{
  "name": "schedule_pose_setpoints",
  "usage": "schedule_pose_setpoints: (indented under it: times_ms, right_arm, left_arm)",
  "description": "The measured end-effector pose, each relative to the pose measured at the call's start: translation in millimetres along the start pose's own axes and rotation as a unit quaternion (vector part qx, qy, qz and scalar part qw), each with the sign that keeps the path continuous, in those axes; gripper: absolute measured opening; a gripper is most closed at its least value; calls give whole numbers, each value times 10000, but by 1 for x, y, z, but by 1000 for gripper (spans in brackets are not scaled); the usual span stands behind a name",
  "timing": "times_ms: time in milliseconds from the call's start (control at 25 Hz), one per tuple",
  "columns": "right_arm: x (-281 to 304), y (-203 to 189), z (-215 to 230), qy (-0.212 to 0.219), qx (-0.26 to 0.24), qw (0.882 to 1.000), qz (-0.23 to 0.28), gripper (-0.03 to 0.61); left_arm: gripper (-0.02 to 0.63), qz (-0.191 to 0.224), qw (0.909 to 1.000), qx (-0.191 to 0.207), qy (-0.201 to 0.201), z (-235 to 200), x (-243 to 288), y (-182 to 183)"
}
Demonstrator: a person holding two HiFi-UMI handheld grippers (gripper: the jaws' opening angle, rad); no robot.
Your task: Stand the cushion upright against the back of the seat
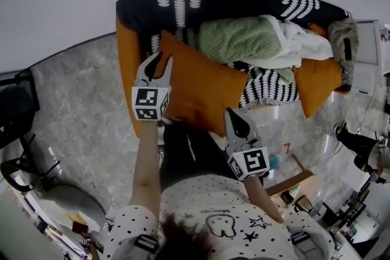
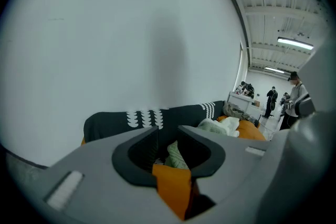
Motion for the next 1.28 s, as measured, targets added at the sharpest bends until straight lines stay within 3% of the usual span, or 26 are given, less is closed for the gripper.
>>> schedule_pose_setpoints:
  times_ms: [480, 920, 1120, 1280]
  right_arm:
    - [3, -26, 7, -180, 382, 9987, -291, -3]
    - [3, -44, 5, -105, 634, 9971, -416, -3]
    - [1, -48, 5, -108, 659, 9966, -485, -3]
    - [-2, -50, 5, -125, 669, 9963, -528, -2]
  left_arm:
    - [163, -1013, 9948, -60, 73, -26, 52, -82]
    - [224, -2133, 9761, 25, 420, -46, 68, -154]
    - [193, -2576, 9654, 129, 385, -54, 74, -179]
    - [125, -2750, 9611, 78, 251, -47, 72, -183]
Point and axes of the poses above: the fingertips, and each gripper's own axes: x forward along the fingers, z to its right, y out of its top, the point moved 2 cm from there along -x, backward along the fingers, and after that the axes turned 9 degrees about z, right-handed, at the moved point
